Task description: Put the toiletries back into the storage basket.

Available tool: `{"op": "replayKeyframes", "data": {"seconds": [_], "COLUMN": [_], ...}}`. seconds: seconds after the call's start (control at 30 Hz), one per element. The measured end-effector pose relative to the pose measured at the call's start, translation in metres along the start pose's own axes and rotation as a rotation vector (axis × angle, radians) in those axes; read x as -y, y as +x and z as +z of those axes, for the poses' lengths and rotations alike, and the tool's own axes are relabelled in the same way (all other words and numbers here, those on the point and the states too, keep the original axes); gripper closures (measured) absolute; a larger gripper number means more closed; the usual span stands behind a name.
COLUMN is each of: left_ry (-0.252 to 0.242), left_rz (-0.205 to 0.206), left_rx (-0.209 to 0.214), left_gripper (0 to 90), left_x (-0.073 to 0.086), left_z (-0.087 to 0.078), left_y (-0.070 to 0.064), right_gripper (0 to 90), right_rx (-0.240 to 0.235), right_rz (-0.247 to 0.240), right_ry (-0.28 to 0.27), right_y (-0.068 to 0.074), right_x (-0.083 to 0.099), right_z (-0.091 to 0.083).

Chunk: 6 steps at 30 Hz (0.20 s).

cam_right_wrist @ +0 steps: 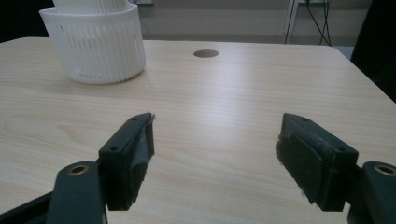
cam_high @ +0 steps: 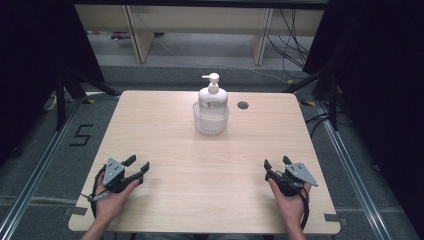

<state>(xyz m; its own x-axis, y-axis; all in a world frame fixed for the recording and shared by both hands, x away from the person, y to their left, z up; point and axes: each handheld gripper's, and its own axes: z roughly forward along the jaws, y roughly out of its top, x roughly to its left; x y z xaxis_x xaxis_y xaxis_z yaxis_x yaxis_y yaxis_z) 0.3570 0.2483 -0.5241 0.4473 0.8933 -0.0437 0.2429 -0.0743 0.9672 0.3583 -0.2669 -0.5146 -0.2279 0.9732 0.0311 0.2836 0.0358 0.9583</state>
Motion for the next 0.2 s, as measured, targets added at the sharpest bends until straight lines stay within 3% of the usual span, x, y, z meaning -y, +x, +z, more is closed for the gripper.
{"op": "replayKeyframes", "data": {"seconds": [0.2], "left_ry": [0.015], "left_rz": [0.012], "left_rx": [0.002], "left_gripper": [38.3], "left_x": [-0.0008], "left_z": [-0.0008], "left_y": [-0.0012], "right_gripper": [27.9], "right_rx": [-0.004], "right_rz": [0.011], "right_ry": [0.006], "right_y": [0.0002], "right_x": [-0.0003], "right_z": [-0.0004]}}
